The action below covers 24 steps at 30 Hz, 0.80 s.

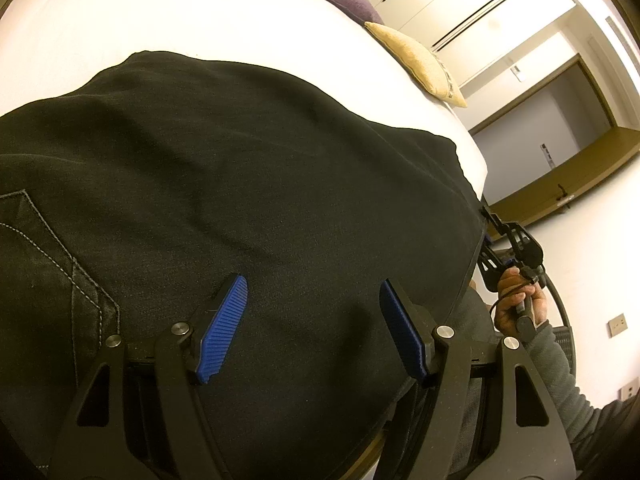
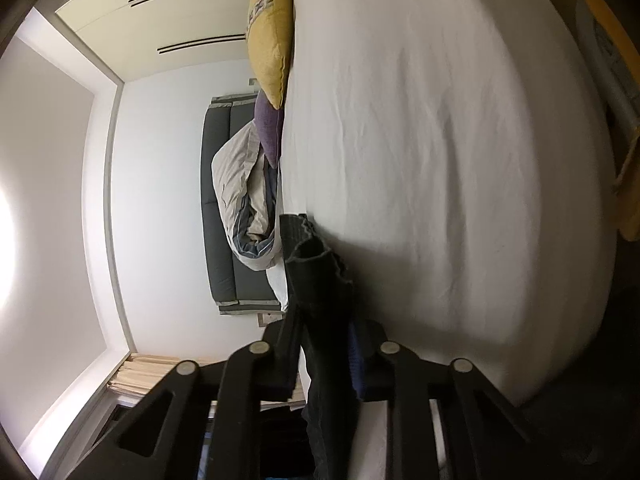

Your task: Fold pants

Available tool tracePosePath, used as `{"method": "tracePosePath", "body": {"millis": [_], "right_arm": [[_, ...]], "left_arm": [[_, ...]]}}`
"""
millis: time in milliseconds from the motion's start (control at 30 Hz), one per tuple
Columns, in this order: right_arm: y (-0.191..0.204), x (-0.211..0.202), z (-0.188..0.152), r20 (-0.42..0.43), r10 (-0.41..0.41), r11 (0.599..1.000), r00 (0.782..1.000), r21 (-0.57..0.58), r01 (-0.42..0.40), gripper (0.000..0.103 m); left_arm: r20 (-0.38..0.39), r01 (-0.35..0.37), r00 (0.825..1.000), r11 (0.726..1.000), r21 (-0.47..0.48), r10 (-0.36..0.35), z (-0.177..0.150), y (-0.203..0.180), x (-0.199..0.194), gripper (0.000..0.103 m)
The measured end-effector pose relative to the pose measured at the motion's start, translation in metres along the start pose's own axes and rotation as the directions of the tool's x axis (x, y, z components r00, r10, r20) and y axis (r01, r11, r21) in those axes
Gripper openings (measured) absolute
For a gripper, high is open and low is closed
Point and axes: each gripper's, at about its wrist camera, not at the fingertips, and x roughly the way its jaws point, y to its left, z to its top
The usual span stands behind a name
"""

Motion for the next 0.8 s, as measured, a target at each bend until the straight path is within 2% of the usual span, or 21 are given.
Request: {"method": "tracePosePath", "body": {"millis": [167,367,500,567,600,633,667,700,733,800], "right_arm": [[0.009,0.0,0.005,0.0,-0.013,0.999,1.0,-0.033,0.013,0.013],[0.037,0.003,0.0,0.038,-0.118,0.981,0.992,-0.149,0.122,0.009],[0.068,0.007,-0.011,0.075,-0.198,0.941,0.977,-0.264,0.21,0.008],[0.095,0.006,-0.027,0.094,-0.235,0.896,0.967,-0.365,0.253,0.008],[0.111,0.011,-0.037,0.098,-0.251,0.864,0.963,-0.427,0.268,0.008],[0.129,0.019,-0.052,0.098,-0.27,0.815,0.958,-0.506,0.281,0.008],[0.148,0.029,-0.073,0.088,-0.289,0.748,0.953,-0.601,0.282,0.008],[0.165,0.042,-0.1,0.066,-0.319,0.657,0.945,-0.704,0.271,0.008],[0.175,0.055,-0.126,0.05,-0.362,0.564,0.931,-0.784,0.261,0.008],[0.178,0.084,-0.199,0.056,-0.488,0.248,0.871,-0.948,0.2,0.008]], "left_arm": [[0.0,0.001,1.0,1.0,-0.001,-0.001,0.0,0.0,0.0,0.067],[0.001,0.005,1.0,1.0,-0.005,-0.005,0.0,0.0,0.0,0.067],[0.004,0.017,1.0,1.0,-0.014,-0.017,-0.001,0.003,-0.001,0.067],[0.005,0.023,1.0,1.0,-0.021,-0.023,-0.001,0.004,-0.001,0.067],[0.006,0.025,1.0,0.999,-0.024,-0.025,-0.001,0.005,-0.001,0.067],[0.007,0.029,1.0,0.999,-0.029,-0.029,-0.001,0.006,-0.001,0.067],[0.009,0.034,0.999,0.999,-0.034,-0.034,-0.001,0.008,-0.001,0.067],[0.011,0.038,0.999,0.998,-0.039,-0.038,-0.001,0.009,-0.001,0.067],[0.013,0.045,0.999,0.998,-0.046,-0.044,0.0,0.01,-0.002,0.067],[0.014,0.051,0.999,0.997,-0.053,-0.05,0.0,0.013,-0.001,0.068]]}}
